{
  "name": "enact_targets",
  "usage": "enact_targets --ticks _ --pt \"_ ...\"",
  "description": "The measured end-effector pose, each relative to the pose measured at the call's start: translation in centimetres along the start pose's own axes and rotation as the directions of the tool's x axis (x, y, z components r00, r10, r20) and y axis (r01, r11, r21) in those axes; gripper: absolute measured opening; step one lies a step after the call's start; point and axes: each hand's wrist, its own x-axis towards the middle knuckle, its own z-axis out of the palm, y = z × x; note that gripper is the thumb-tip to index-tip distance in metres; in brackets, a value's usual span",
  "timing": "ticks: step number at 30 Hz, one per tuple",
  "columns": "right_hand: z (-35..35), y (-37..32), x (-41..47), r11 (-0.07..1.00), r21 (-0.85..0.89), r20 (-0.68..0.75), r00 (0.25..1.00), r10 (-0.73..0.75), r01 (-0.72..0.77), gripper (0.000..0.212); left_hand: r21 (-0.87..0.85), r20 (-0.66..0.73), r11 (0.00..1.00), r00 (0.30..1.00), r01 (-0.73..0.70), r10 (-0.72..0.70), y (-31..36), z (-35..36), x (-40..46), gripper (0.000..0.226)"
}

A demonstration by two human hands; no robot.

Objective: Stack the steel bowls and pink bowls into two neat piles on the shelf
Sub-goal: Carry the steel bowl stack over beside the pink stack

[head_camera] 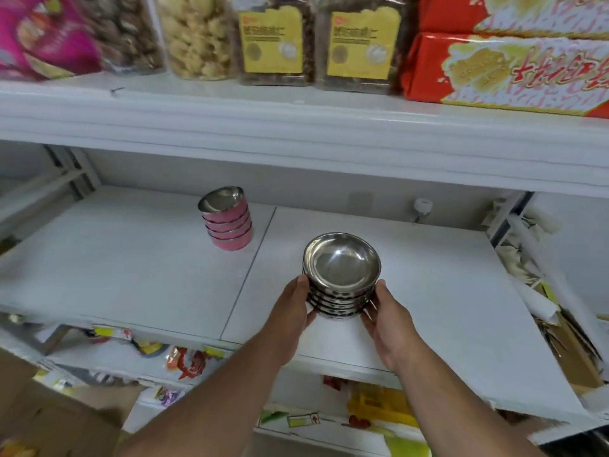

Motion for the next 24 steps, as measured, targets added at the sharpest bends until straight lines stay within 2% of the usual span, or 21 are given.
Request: enact_targets --ticks 11,24 --pt "8.7 2.8 -2.7 1.000 -0.023 0.029 0.999 -0.019 0.020 0.051 0.003 0.029 0.999 0.998 -0.053 0.053 1.2 -9.5 -1.5 0.046" --pt "10.8 2.2 1.6 0.999 -0.052 0.103 0.995 -0.010 0.016 0.052 0.028 -0.027 0.998 0.998 -0.057 0.057 2.8 -11.0 1.8 0.049"
